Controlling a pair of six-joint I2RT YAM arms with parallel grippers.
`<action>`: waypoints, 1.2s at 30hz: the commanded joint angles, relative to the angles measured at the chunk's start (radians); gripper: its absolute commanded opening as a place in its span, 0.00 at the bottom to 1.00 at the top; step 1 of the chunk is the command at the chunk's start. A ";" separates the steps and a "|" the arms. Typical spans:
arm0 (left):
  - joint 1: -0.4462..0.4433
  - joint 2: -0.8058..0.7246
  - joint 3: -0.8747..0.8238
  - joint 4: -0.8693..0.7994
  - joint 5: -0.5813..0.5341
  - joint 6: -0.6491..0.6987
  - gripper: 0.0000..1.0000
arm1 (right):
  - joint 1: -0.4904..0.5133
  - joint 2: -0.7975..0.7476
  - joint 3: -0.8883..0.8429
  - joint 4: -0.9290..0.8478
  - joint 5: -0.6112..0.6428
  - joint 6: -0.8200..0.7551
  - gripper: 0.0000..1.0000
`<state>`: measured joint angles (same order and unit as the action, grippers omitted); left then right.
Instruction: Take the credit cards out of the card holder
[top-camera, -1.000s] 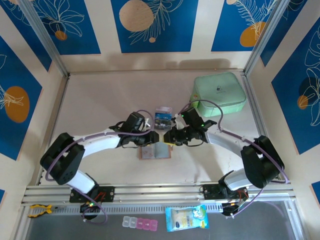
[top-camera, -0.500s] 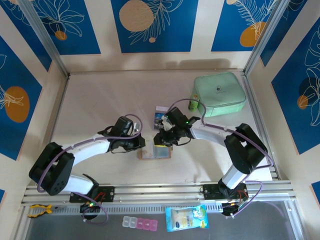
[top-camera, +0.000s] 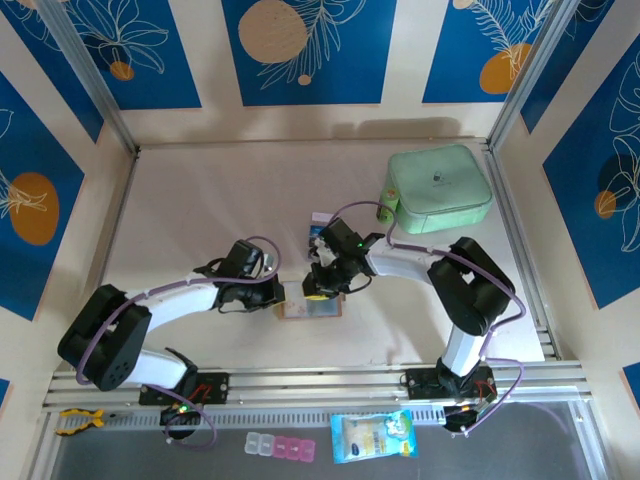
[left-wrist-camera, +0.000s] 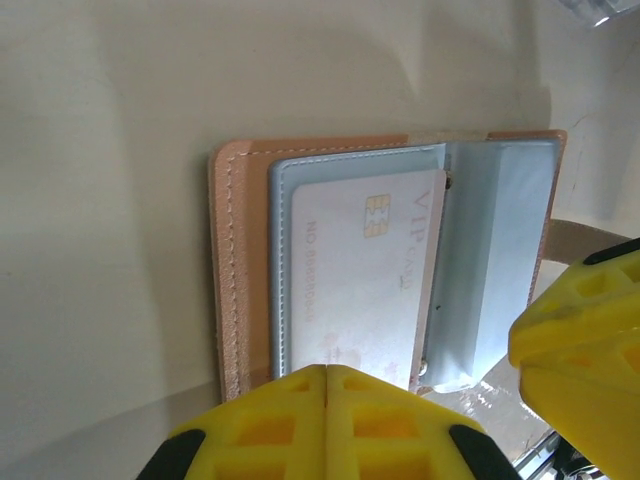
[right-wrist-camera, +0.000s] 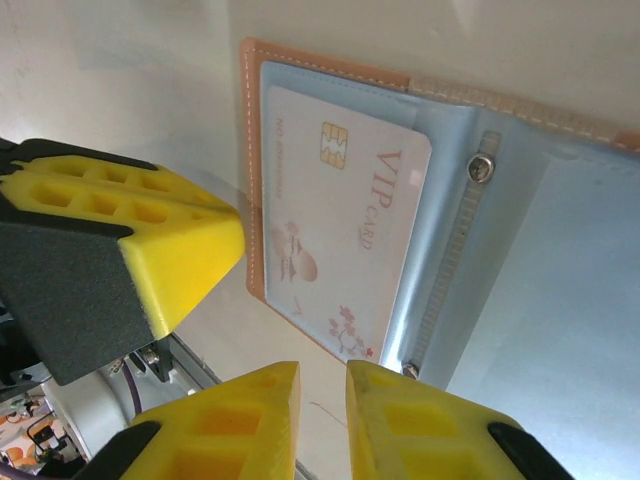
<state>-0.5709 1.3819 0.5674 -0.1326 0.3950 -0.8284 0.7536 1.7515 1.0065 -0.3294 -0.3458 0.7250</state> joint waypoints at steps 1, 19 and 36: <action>0.014 -0.026 -0.012 -0.027 -0.007 0.021 0.00 | 0.007 0.017 0.029 -0.032 0.005 -0.022 0.20; 0.024 0.013 -0.016 0.024 0.001 0.028 0.00 | 0.016 0.064 0.050 -0.019 0.021 -0.041 0.20; 0.032 0.027 -0.039 0.073 0.016 0.035 0.00 | 0.017 0.095 0.061 0.014 0.021 -0.051 0.20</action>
<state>-0.5537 1.4002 0.5388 -0.0834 0.3923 -0.8051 0.7624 1.8252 1.0473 -0.3195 -0.3172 0.6872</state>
